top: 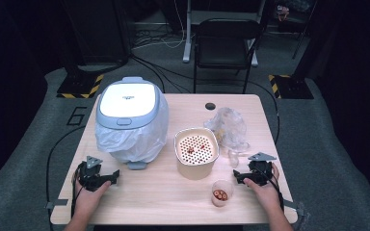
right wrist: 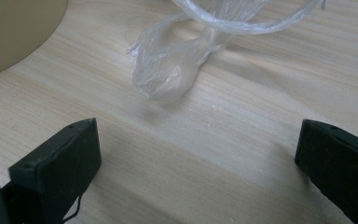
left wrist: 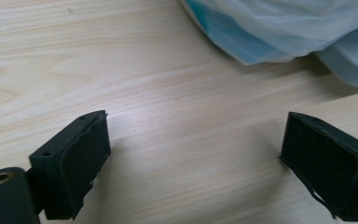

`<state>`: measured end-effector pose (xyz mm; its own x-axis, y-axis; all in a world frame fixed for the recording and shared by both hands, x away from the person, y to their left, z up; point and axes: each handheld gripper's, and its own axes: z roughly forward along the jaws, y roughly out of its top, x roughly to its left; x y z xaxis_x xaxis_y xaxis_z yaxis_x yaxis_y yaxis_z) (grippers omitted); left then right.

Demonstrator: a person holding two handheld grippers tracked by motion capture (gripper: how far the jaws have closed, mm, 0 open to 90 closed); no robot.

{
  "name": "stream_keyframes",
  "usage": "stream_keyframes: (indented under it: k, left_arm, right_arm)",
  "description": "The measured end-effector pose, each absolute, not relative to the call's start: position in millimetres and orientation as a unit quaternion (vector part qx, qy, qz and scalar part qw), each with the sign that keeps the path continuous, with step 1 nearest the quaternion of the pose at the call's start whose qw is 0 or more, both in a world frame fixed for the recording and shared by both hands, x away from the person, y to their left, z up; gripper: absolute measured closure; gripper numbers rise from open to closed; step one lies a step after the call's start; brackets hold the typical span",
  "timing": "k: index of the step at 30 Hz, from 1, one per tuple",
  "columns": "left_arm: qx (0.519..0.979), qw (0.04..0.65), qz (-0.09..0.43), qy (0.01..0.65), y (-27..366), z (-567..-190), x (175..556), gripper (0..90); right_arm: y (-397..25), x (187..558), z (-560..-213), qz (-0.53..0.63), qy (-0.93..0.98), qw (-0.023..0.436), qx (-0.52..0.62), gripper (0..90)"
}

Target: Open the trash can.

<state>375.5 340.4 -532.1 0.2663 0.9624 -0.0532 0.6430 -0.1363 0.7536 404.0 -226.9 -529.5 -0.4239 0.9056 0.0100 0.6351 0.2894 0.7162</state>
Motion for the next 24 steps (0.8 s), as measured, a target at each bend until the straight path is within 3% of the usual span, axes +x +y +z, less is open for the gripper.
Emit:
stream_keyframes:
  k: [20, 24]
  left_arm:
    - [0.708, 0.318, 0.250, 0.578, 331.0, -531.1, 370.1, 10.1]
    - [0.699, 0.321, 0.256, 0.585, 332.4, -530.5, 367.8, 15.4]
  right_arm:
    - [-227.3, 403.6, -529.4, 0.331, 0.778, 0.203, 0.495, 0.0]
    - [-227.3, 403.5, -529.5, 0.332, 0.777, 0.204, 0.494, 0.0]
